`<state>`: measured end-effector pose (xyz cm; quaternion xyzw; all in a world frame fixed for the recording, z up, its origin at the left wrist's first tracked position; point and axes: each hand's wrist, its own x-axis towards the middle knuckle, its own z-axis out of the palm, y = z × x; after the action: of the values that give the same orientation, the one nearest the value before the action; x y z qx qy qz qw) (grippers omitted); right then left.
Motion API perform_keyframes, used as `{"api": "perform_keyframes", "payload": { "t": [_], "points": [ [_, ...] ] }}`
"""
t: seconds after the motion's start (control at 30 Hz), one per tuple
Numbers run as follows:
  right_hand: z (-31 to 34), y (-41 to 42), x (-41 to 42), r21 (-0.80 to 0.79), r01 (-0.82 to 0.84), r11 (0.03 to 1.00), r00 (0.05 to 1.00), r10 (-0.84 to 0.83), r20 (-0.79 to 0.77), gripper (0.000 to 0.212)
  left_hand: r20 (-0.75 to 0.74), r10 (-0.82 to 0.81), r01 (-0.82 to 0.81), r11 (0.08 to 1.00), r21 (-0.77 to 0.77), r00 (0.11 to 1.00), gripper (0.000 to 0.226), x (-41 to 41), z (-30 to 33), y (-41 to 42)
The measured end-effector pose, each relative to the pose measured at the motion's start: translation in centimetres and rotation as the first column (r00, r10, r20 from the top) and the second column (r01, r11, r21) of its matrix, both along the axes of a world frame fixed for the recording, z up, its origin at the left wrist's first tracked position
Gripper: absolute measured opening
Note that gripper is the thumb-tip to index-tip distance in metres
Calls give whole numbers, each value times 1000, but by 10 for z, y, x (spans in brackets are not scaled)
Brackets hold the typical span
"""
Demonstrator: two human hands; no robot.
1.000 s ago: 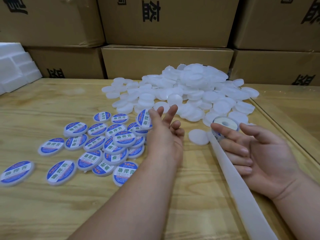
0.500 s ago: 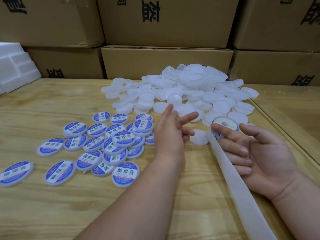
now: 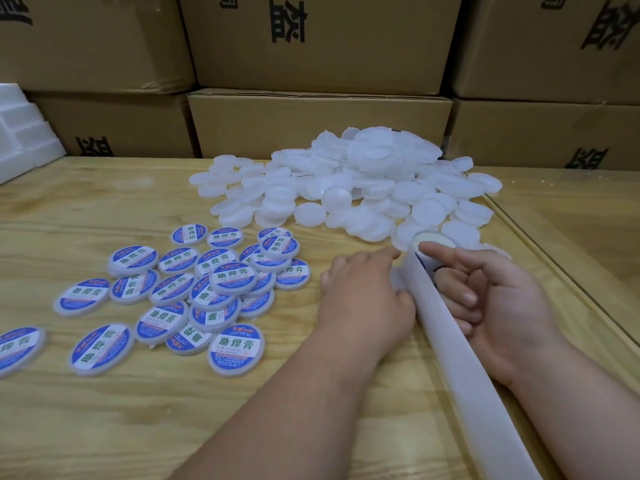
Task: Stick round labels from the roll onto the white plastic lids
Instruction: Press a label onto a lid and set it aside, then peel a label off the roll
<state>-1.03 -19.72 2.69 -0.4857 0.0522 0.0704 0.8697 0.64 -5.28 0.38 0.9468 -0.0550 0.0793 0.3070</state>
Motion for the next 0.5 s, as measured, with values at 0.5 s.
{"api": "perform_keyframes", "payload": {
  "t": [0.5],
  "points": [
    [-3,12,-10,-611,312,728,947,-192,256,29,38,-44,56,897,-439,998,39,5,1,3]
  ]
}}
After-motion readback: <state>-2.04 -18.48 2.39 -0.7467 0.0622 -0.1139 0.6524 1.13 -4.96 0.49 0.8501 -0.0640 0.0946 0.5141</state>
